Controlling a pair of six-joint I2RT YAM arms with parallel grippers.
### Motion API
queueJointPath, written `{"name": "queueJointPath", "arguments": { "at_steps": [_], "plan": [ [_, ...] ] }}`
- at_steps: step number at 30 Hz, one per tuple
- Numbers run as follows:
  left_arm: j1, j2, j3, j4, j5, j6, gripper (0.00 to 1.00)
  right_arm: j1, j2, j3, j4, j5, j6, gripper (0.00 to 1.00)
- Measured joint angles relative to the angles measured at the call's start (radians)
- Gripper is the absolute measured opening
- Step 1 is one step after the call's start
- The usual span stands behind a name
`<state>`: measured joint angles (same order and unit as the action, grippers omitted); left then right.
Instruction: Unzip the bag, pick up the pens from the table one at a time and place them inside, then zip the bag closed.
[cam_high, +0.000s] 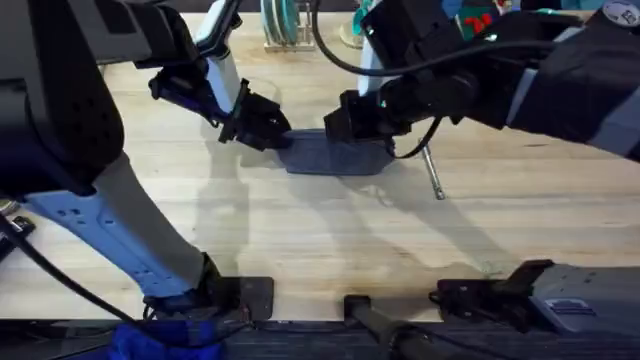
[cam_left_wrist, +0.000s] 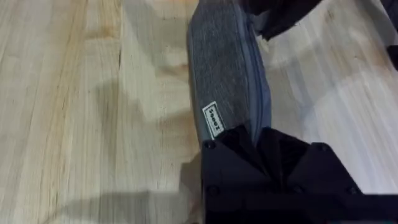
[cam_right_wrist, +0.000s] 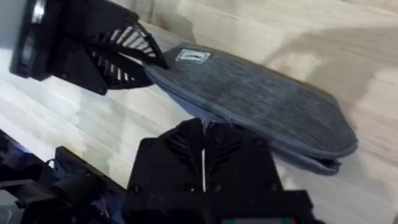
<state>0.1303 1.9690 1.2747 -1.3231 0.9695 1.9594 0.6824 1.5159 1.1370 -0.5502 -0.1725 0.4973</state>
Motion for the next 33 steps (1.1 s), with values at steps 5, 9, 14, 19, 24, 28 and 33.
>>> {"name": "queueJointPath", "arguments": {
  "at_steps": [5,9,14,19,24,28,33],
  "plan": [
    [0.000,0.000,0.000,0.000,0.000,0.000,0.042,0.012,0.013,0.002,0.045,-0.010,0.004,0.030],
    [0.000,0.000,0.000,0.000,0.001,0.000,0.042,0.014,0.029,0.002,0.087,-0.038,0.011,0.030],
    [0.000,0.000,0.000,0.000,0.002,0.000,0.042,0.020,0.044,0.003,0.112,-0.058,0.021,0.030],
    [0.000,0.000,0.000,0.000,0.002,0.000,0.042,0.030,0.044,0.003,0.135,-0.064,0.024,0.030],
    [0.000,0.000,0.000,0.001,0.002,0.000,0.042,0.037,0.060,0.003,0.172,-0.070,0.043,0.031],
    [0.000,0.000,0.000,0.001,0.002,0.000,0.042,0.051,0.078,0.003,0.199,-0.077,0.054,0.030],
    [0.000,0.000,0.000,0.000,0.002,0.000,0.042,0.068,0.090,0.003,0.224,-0.079,0.058,0.031]
  ]
}}
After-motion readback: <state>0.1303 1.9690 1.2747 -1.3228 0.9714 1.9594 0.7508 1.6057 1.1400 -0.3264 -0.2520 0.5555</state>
